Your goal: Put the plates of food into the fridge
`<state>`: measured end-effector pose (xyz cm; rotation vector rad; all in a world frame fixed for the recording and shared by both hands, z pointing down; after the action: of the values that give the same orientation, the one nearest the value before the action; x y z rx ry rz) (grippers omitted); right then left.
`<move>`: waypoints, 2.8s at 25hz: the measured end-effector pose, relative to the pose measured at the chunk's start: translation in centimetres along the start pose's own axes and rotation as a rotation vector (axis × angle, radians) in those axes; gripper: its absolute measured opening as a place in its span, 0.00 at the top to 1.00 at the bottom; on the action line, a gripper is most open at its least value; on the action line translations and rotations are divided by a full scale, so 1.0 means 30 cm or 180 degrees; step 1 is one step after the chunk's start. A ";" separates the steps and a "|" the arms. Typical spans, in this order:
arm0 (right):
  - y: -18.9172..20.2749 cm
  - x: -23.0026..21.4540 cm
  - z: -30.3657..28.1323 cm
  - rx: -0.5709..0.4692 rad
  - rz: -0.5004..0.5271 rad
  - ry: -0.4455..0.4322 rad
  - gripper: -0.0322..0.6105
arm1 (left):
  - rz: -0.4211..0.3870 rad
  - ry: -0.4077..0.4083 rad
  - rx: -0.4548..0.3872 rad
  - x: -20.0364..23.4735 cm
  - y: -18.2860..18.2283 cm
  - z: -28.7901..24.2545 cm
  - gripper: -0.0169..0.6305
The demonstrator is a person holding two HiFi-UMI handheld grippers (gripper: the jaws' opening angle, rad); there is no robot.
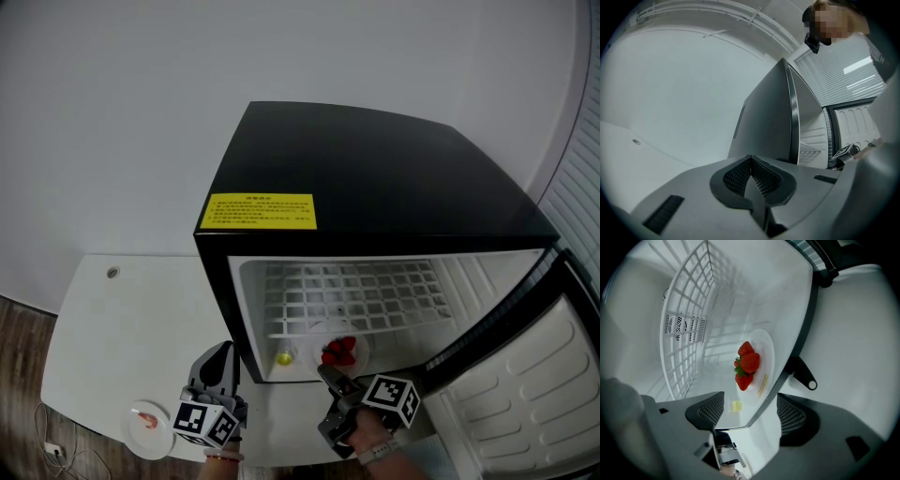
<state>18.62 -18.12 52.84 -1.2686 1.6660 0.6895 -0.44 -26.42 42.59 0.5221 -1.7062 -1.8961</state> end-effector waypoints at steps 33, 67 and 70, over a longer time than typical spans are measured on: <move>0.263 0.045 0.081 0.0388 0.0515 -0.0491 0.94 | 0.0010 0.0083 0.0061 -0.042 -0.042 0.184 0.96; 1.174 -0.153 0.021 0.1995 0.0975 -0.0286 0.94 | -0.0082 -0.1173 0.0081 0.266 -0.106 1.042 0.96; 1.253 -0.187 0.017 0.2104 0.0976 -0.0253 0.94 | -0.0075 -0.1347 0.0044 0.304 -0.112 1.125 0.96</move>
<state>-16.35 -3.31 54.37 -0.5196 1.8273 0.3054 -28.52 -5.37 44.15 0.1483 -1.9780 -2.1237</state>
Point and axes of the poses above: the fingertips, and each gripper's own axes: z backward along the fingers, x to its left, y out of its underside, the point moved 1 cm from there along z, backward along the fingers, and after that the axes turned 10 degrees about -z, right-handed, at the moved point
